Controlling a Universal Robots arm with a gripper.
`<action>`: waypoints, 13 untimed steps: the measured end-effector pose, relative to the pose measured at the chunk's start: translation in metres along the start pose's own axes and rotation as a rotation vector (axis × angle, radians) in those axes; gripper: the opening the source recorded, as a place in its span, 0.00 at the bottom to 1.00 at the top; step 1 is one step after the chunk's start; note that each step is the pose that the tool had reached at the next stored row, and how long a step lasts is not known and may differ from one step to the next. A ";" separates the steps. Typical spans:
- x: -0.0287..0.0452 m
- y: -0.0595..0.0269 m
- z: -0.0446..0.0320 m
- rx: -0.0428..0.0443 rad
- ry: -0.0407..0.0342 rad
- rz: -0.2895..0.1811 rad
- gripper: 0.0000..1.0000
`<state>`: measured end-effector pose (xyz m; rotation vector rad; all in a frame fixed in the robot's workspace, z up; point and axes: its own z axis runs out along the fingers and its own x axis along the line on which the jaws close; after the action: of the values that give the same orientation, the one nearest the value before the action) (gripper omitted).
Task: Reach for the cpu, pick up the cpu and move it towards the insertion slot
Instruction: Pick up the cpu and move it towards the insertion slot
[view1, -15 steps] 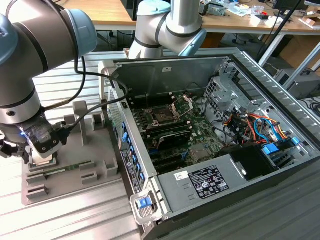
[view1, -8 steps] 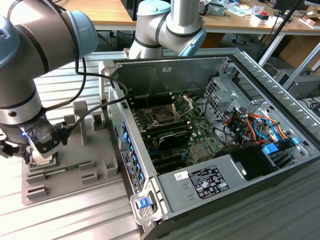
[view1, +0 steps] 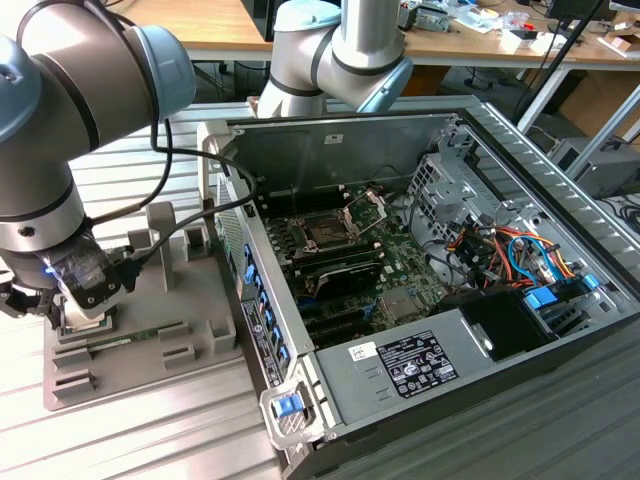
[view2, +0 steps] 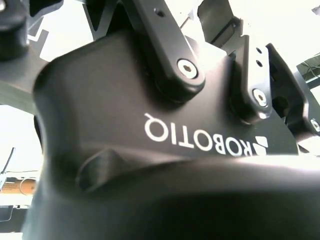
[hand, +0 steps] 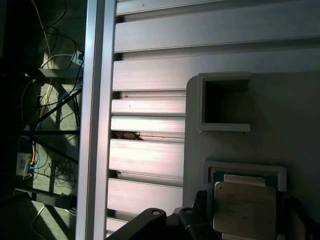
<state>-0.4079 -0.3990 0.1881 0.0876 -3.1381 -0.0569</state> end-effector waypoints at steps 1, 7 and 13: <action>0.0000 0.0000 0.0002 0.0000 -0.0001 0.000 0.66; 0.0000 0.0000 0.0005 0.0000 -0.0001 0.000 0.66; 0.0000 0.0000 0.0005 -0.0001 -0.0001 0.000 0.66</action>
<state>-0.4079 -0.3989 0.1875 0.0875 -3.1382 -0.0571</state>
